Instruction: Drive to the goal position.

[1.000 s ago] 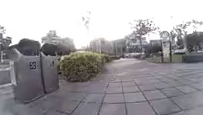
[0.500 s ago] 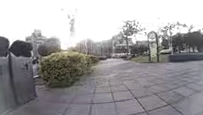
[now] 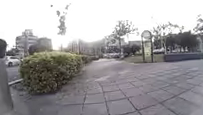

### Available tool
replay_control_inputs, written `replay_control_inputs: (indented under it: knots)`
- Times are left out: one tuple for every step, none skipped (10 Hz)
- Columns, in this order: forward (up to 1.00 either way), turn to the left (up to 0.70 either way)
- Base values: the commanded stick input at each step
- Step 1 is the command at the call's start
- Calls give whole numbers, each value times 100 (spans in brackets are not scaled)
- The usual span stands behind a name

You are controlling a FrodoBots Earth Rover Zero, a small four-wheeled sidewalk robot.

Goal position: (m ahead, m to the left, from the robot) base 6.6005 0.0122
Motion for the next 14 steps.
replay_control_inputs:
  knots:
    - [100, 0]
    - [100, 0]
    - [100, 0]
    - [100, 0]
    - [100, 0]
    - [100, 0]
    - [100, 0]
    - [100, 0]
    - [100, 0]
    - [100, 0]
    - [100, 0]
    - [100, 0]
    - [100, 0]
    - [100, 0]
